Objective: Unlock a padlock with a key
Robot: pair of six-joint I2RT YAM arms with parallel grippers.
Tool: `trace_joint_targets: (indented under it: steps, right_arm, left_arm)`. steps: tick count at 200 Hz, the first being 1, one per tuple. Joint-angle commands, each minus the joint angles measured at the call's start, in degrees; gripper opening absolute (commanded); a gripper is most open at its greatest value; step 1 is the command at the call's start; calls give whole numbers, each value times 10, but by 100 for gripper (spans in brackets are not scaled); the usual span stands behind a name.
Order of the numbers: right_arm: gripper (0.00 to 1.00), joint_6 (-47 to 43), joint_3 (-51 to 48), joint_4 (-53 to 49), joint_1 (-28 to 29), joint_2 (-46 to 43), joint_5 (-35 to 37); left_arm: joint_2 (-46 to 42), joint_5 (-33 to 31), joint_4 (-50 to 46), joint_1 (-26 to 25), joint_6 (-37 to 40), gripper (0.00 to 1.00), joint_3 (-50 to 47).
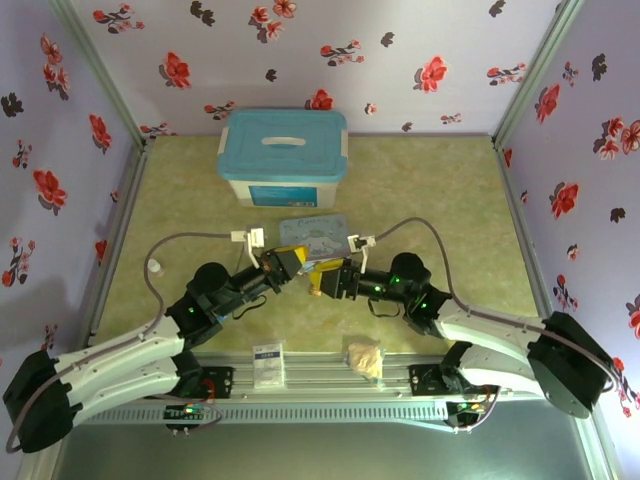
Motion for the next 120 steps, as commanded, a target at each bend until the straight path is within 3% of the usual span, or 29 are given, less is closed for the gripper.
trace_joint_targets:
  steps: [1, 70, 120]
  right_arm:
    - [44, 24, 20, 89, 9, 23, -31]
    - [45, 24, 22, 110, 31, 49, -22]
    - [29, 36, 14, 145, 34, 63, -17]
  left_arm:
    - [3, 20, -33, 3, 45, 0, 1]
    - [12, 22, 12, 3, 32, 0, -8]
    - [27, 26, 51, 3, 12, 0, -16]
